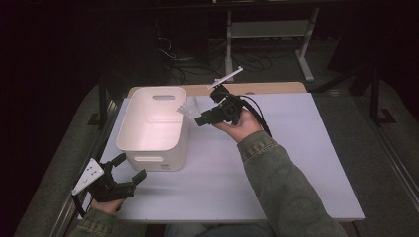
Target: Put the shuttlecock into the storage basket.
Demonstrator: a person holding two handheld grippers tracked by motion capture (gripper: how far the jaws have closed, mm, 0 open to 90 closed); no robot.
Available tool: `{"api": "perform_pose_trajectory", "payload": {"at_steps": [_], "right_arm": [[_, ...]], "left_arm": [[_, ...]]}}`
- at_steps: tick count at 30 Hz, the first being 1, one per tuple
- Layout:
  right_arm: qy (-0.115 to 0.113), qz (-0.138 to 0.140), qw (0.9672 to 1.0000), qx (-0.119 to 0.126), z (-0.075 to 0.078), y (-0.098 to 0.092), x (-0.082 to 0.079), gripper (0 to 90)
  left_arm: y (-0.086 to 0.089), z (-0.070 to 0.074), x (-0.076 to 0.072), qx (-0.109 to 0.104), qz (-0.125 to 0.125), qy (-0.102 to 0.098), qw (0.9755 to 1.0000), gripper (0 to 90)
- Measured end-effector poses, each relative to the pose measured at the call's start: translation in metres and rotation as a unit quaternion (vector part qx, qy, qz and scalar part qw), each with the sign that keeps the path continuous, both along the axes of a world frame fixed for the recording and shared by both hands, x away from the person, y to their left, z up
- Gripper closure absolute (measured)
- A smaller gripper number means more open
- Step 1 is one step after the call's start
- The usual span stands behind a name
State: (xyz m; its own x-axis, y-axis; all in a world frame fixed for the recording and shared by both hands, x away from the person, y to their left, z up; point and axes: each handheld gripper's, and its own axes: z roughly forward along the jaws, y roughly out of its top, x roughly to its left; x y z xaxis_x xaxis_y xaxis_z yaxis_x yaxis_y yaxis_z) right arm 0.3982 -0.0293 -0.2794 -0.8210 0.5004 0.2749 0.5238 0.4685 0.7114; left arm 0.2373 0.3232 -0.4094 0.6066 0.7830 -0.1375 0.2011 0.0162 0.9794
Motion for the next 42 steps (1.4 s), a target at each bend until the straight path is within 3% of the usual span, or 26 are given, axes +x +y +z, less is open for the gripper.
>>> {"api": "perform_pose_trajectory", "payload": {"at_steps": [22, 25, 27, 29, 42], "right_arm": [[-0.004, 0.024, 0.9996, -0.012, 0.006, 0.03, 0.001, 63.7], [0.004, 0.024, 0.9997, -0.008, 0.007, 0.035, 0.0, 63.7], [-0.003, 0.028, 0.9995, -0.014, 0.006, 0.036, 0.001, 63.7], [0.004, 0.028, 0.9996, -0.007, 0.007, 0.039, 0.0, 63.7], [-0.013, 0.046, 0.9987, -0.017, 0.014, 0.053, 0.002, 63.7]], "left_arm": [[0.0, 0.0, -0.001, -0.001, -0.001, 0.003, 1.0, 0.0], [0.0, 0.0, -0.001, 0.0, 0.0, 0.005, 1.0, 0.0], [0.0, 0.001, -0.001, -0.001, 0.0, 0.005, 1.0, 0.0], [0.0, 0.001, -0.001, 0.0, 0.001, 0.007, 1.0, 0.0], [0.001, 0.0, -0.001, 0.003, 0.0, 0.004, 1.0, 0.0]]}}
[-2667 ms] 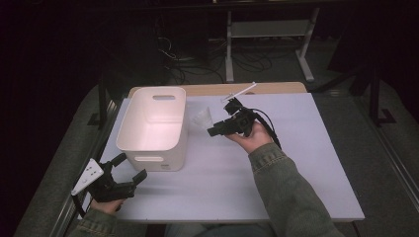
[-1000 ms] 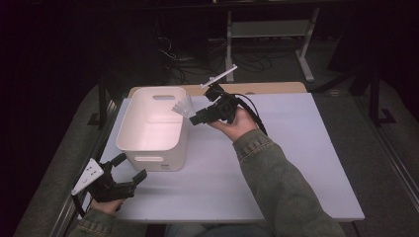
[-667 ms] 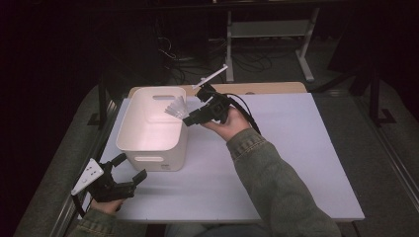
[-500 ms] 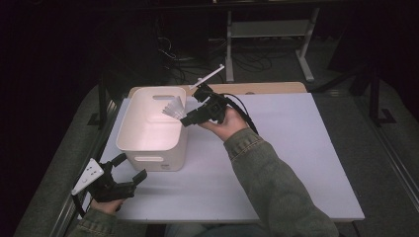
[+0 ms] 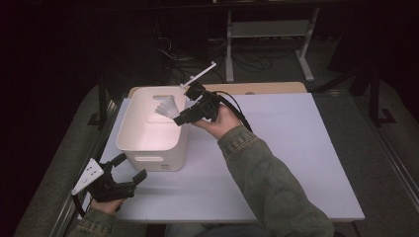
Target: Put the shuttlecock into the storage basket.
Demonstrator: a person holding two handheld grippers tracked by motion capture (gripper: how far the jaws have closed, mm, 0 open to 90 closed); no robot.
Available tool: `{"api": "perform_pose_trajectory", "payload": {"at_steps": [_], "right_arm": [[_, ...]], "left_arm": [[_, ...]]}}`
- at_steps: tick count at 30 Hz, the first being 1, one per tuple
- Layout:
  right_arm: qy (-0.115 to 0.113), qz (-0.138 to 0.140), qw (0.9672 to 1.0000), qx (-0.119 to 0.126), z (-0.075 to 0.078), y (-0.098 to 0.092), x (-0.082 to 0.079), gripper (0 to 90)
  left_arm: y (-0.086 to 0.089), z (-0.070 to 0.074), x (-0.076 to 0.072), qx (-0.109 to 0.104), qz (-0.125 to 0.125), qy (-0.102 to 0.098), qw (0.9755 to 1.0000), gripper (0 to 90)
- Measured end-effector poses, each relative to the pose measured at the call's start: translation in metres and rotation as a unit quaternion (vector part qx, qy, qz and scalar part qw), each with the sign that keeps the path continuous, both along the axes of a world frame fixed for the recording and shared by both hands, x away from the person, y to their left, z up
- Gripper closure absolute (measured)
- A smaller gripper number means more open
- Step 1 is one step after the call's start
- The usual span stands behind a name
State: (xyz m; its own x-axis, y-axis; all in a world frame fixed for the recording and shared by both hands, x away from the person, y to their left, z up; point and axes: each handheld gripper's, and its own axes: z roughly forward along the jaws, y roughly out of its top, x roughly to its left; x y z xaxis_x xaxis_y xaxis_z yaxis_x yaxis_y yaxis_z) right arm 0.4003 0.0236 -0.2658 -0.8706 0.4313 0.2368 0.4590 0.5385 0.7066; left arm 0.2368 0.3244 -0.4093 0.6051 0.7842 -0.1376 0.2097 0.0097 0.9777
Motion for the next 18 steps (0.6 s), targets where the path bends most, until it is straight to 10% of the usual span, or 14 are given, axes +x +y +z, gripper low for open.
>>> {"api": "perform_pose_trajectory", "payload": {"at_steps": [18], "right_arm": [[0.003, 0.018, 0.9998, 0.003, -0.005, 0.025, -0.002, 63.6]], "left_arm": [[0.001, 0.0, 0.0, -0.002, 0.002, -0.004, 1.0, 0.0]]}}
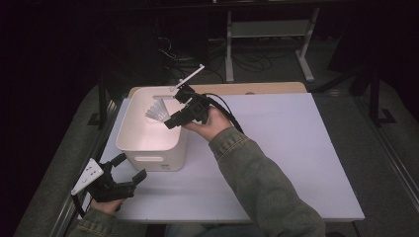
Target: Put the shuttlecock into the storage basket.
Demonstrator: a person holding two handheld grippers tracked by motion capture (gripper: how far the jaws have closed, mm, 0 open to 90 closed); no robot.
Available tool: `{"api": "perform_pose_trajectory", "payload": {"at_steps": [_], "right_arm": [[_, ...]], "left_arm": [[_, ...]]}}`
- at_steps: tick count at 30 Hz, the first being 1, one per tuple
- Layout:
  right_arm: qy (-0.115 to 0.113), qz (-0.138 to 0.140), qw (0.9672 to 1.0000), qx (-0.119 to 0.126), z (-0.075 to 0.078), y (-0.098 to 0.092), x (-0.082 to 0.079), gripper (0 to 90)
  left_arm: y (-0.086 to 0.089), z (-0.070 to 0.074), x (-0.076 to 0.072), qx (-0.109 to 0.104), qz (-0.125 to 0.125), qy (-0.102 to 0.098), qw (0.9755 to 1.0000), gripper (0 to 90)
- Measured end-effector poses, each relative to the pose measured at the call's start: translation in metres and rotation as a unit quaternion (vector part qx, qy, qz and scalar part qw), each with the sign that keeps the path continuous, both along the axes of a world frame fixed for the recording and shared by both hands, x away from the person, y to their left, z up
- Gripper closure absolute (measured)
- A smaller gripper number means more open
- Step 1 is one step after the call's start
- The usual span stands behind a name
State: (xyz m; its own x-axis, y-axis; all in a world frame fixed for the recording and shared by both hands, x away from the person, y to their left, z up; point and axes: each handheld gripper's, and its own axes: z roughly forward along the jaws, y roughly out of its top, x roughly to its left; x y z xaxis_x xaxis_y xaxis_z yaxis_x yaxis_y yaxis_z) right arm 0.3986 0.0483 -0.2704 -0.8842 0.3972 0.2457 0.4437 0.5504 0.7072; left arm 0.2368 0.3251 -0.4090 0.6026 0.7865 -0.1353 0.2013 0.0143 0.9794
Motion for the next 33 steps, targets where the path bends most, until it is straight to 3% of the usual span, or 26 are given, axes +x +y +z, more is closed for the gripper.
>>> {"api": "perform_pose_trajectory", "payload": {"at_steps": [19, 33], "right_arm": [[0.009, 0.018, 0.9997, -0.011, -0.016, 0.019, 0.002, 63.6], [0.018, 0.02, 0.9995, -0.015, -0.028, 0.022, 0.005, 63.6]], "left_arm": [[0.0, 0.0, 0.0, -0.001, -0.002, 0.002, 1.0, 0.0], [0.0, 0.0, -0.001, -0.001, 0.0, 0.007, 1.0, 0.0]]}}
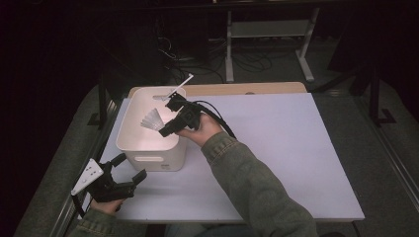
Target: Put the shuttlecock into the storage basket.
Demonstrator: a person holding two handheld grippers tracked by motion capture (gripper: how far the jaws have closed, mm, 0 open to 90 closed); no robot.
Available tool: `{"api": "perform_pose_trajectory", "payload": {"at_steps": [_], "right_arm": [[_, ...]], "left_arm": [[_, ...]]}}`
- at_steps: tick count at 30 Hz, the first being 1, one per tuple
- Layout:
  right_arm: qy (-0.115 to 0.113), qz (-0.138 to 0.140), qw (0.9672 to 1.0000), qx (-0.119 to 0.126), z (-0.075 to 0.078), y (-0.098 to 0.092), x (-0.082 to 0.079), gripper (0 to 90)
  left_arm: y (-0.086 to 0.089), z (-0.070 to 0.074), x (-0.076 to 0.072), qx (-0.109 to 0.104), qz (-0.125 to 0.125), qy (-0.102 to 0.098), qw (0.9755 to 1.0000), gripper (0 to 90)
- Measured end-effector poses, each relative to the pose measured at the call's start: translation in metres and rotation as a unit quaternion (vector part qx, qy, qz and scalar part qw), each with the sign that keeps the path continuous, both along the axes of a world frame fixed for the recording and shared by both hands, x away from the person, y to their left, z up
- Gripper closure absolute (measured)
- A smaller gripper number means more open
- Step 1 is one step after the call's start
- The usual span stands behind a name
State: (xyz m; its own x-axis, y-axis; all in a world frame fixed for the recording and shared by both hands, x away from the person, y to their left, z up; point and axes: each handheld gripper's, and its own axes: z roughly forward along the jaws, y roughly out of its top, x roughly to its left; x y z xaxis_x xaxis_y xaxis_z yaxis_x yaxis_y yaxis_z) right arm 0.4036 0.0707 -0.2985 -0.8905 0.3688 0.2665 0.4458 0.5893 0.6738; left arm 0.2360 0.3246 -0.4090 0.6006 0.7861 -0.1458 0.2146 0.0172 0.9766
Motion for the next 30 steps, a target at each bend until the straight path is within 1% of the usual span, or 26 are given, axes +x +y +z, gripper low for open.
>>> {"api": "perform_pose_trajectory", "payload": {"at_steps": [2, 8, 10, 12, 14, 15, 16, 18, 20, 21, 22, 23, 25, 26, 27, 28, 29, 30], "right_arm": [[0.008, -0.003, 1.0, -0.003, -0.003, 0.001, 0.0, 63.6], [0.011, -0.003, 0.9999, -0.008, -0.009, 0.002, 0.001, 63.6], [0.017, -0.002, 0.9998, -0.009, -0.01, 0.002, 0.001, 63.6], [0.018, -0.002, 0.9998, -0.011, -0.011, 0.003, 0.001, 63.6], [0.015, -0.003, 0.9998, -0.009, -0.012, 0.003, 0.001, 63.2], [0.014, -0.004, 0.9999, -0.009, -0.012, 0.003, 0.002, 61.0], [0.014, -0.004, 0.9999, -0.009, -0.012, 0.003, 0.002, 61.0], [0.033, -0.01, 0.9994, 0.002, -0.011, 0.0, 0.004, 44.3], [0.029, -0.022, 0.9993, -0.001, -0.01, -0.002, 0.004, 38.5], [0.03, -0.021, 0.9993, 0.002, -0.009, -0.003, 0.005, 35.5], [0.03, -0.021, 0.9993, 0.002, -0.009, -0.003, 0.005, 35.5], [0.027, -0.029, 0.9992, 0.006, -0.007, -0.005, 0.005, 23.2], [0.019, -0.036, 0.9991, 0.009, -0.005, -0.008, 0.006, 13.6], [0.017, -0.042, 0.9988, 0.015, -0.003, -0.01, 0.006, 10.5], [0.017, -0.042, 0.9988, 0.015, -0.003, -0.01, 0.006, 10.5], [0.022, -0.046, 0.9985, 0.019, -0.002, -0.011, 0.005, 8.7], [0.012, -0.043, 0.9987, 0.023, 0.0, -0.015, 0.006, 3.0], [0.01, -0.042, 0.9986, 0.031, 0.002, -0.017, 0.006, 1.6]], "left_arm": [[0.0, 0.0, 0.0, 0.002, 0.0, 0.0, 1.0, 0.0], [0.0, 0.0, 0.0, -0.001, 0.0, 0.0, 1.0, 0.0], [0.0, 0.0, 0.0, -0.003, -0.001, -0.001, 1.0, 0.0], [0.0, 0.0, 0.0, -0.002, -0.001, 0.0, 1.0, 0.0], [0.0, 0.0, 0.0, -0.002, -0.001, 0.0, 1.0, 0.0], [0.0, 0.0, 0.0, -0.003, -0.001, 0.0, 1.0, 0.0], [0.0, 0.0, 0.0, -0.002, 0.0, 0.0, 1.0, 0.0], [0.0, 0.0, 0.0, -0.002, -0.001, 0.0, 1.0, 0.0], [0.0, 0.0, 0.0, -0.003, -0.001, 0.0, 1.0, 0.0], [0.0, 0.0, 0.0, -0.003, -0.001, 0.0, 1.0, 0.0], [0.0, 0.0, 0.0, -0.003, -0.001, 0.0, 1.0, 0.0], [0.0, 0.0, 0.0, -0.002, -0.001, 0.0, 1.0, 0.0], [0.0, 0.0, 0.0, 0.0, 0.0, 0.003, 1.0, 0.0], [0.0, 0.0, 0.0, 0.001, 0.001, 0.004, 1.0, 0.0], [0.0, 0.0, 0.0, 0.001, 0.001, 0.004, 1.0, 0.0], [0.0, 0.0, 0.0, 0.001, 0.001, 0.005, 1.0, 0.0], [0.0, 0.0, 0.0, 0.003, -0.001, 0.004, 1.0, 0.0], [0.0, 0.0, 0.0, 0.004, -0.002, 0.002, 1.0, 0.0]]}}
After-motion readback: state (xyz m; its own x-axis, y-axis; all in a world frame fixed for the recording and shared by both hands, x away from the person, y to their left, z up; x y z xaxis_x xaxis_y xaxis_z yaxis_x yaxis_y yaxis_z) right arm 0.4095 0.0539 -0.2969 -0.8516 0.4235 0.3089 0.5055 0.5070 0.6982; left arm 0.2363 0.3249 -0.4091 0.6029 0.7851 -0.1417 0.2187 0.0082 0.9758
